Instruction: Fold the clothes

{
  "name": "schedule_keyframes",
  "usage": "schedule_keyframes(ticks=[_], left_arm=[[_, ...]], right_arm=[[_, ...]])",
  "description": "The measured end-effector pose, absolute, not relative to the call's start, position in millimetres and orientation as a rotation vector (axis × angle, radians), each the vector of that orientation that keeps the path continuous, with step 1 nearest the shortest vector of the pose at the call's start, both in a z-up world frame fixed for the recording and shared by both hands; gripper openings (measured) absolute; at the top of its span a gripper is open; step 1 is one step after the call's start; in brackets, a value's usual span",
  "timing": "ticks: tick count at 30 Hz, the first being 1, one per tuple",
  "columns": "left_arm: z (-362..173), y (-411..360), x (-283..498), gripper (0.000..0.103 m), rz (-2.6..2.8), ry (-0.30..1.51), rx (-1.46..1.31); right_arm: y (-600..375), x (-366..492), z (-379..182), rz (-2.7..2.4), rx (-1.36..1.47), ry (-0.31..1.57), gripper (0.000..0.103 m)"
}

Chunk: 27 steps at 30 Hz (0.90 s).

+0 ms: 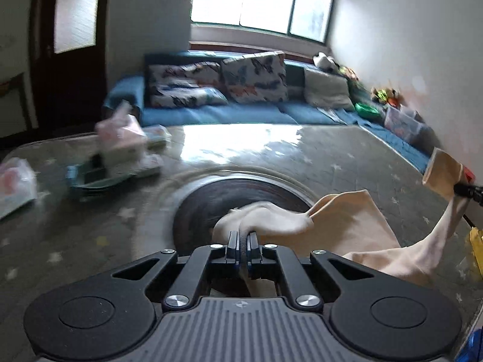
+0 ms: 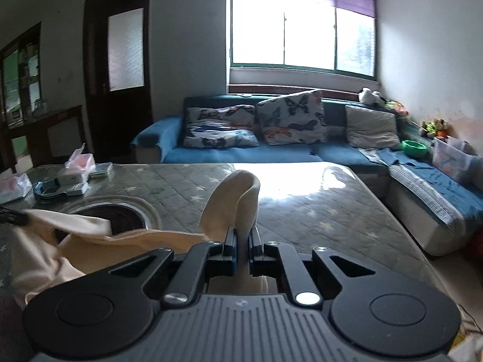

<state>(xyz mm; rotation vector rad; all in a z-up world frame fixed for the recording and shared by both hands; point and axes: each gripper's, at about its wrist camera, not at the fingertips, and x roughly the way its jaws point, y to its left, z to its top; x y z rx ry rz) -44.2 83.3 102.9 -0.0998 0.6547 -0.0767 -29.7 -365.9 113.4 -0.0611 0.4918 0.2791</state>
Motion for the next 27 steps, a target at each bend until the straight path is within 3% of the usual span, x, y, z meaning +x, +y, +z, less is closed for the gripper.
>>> schedule_keyframes(ticks=[10,18,21,23,27], left_arm=[[80,117,-122,0.005,0.020,0.757,-0.141],[61,137,-142,0.009,0.106,0.852,-0.099],[70,135,-140,0.015,0.106,0.808,-0.093],[71,120,-135,0.038,0.054,0.788,-0.072],[71,85,-121,0.042,-0.066,0.753,-0.021]], right_arm=[[-390,-58,93,0.201,-0.057,0.559,0.007],[-404,-78,77,0.140,-0.064,0.621,0.010],[-401,-76,81,0.157,-0.069,0.619,0.012],[-398,-74,83,0.168,-0.072,0.618,0.014],[-375,-63,78,0.247,-0.082,0.640,0.019]])
